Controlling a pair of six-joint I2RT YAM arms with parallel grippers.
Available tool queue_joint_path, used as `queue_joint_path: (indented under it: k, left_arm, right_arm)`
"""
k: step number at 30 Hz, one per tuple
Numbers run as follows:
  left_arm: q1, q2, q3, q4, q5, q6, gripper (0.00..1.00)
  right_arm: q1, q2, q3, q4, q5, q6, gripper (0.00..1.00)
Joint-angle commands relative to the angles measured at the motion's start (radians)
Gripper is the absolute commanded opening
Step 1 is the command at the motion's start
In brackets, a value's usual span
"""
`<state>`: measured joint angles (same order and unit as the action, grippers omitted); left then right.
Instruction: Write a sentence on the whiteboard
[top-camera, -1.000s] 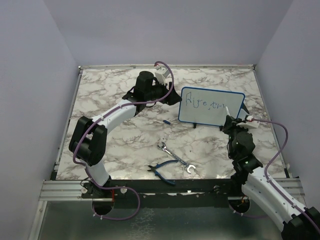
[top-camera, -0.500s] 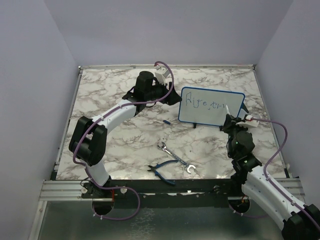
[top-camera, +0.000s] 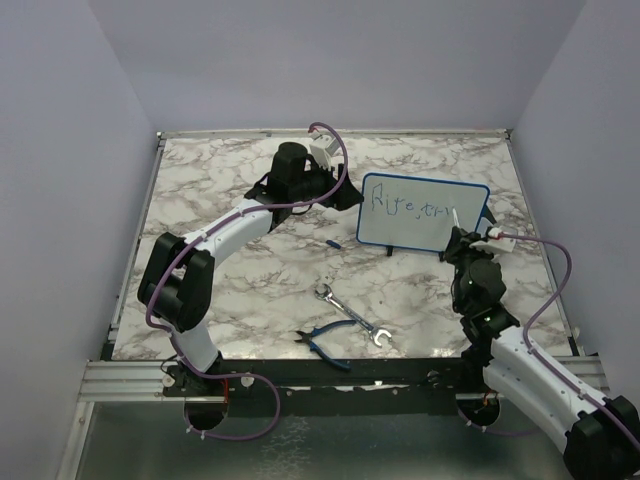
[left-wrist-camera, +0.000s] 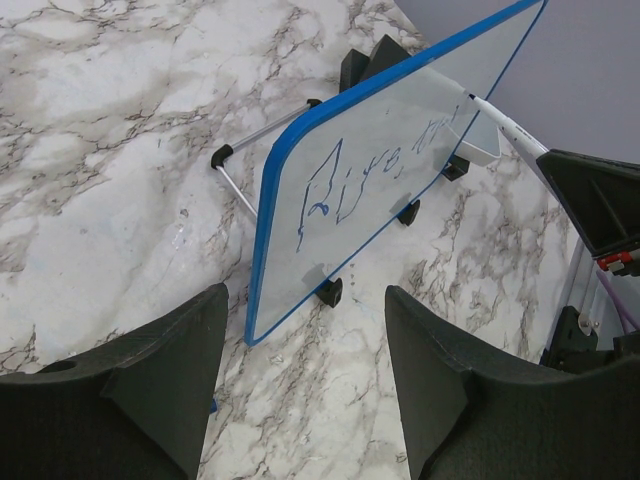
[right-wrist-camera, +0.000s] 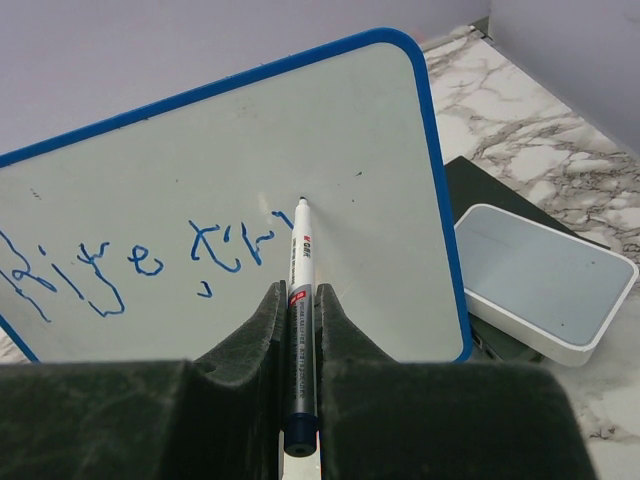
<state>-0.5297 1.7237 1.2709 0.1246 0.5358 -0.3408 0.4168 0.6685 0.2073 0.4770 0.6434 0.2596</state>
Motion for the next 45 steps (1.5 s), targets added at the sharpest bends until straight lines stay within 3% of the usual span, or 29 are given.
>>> queue_joint_path:
  k: [1,30,45]
  left_arm:
    - [-0.001,-0.033,-0.001,-0.006,0.031,-0.007,0.65]
    - [-0.001,-0.036,0.002,-0.006,0.035,-0.009,0.65]
    - [-0.001,-0.041,-0.001,-0.006,0.030,-0.009,0.65]
  right_arm:
    - [-0.008,0.021,-0.013,0.030,0.035,-0.010,0.01]
    - [-0.008,0.003,0.012,-0.189,-0.065,0.109,0.01]
    - [-0.006,-0.031,0.013,-0.211,-0.091,0.119,0.01]
